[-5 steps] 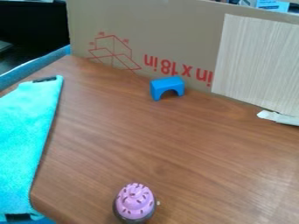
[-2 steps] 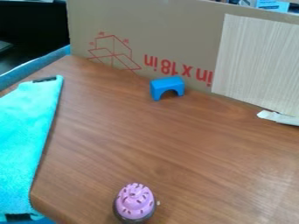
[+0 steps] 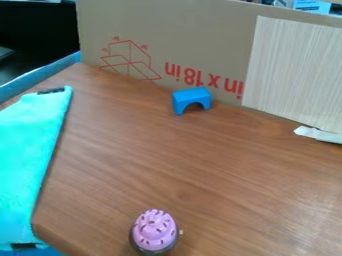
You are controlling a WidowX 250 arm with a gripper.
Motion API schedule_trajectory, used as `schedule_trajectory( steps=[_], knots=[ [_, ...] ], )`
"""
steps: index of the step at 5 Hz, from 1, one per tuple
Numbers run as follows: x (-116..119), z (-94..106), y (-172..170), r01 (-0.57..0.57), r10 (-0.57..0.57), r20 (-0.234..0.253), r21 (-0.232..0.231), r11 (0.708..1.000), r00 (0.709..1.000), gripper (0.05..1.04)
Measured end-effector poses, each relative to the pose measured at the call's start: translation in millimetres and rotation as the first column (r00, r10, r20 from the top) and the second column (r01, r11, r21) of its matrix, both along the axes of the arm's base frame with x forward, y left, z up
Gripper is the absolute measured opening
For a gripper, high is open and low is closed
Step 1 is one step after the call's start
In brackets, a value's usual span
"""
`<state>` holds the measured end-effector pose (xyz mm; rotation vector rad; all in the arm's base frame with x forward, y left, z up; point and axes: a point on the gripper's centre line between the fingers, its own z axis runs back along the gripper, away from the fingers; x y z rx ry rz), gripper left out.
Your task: Unfold the cloth from left to right
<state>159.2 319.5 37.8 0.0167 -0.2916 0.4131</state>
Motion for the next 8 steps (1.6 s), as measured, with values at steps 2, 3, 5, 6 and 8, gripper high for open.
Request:
schedule_trajectory(
  steps=[2, 3, 5, 6, 8],
  knots=[
    [-1, 3.6, -13, 0.006, -0.006, 0.001, -0.076, 0.997, 1.0, 0.073],
    [1, 28.3, -22, 0.008, -0.005, 0.034, -0.083, 0.997, 0.999, 0.067],
    [4, 58.9, -48, 0.002, 0.004, 0.054, -0.105, 0.994, 0.999, 0.067],
    [13, 61.9, -65, 0.001, 0.002, 0.028, -0.109, 0.994, 1.0, 0.067],
    [44, 66.3, -106, -0.046, 0.038, -0.056, -0.162, 0.986, 0.998, 0.067]
  ],
)
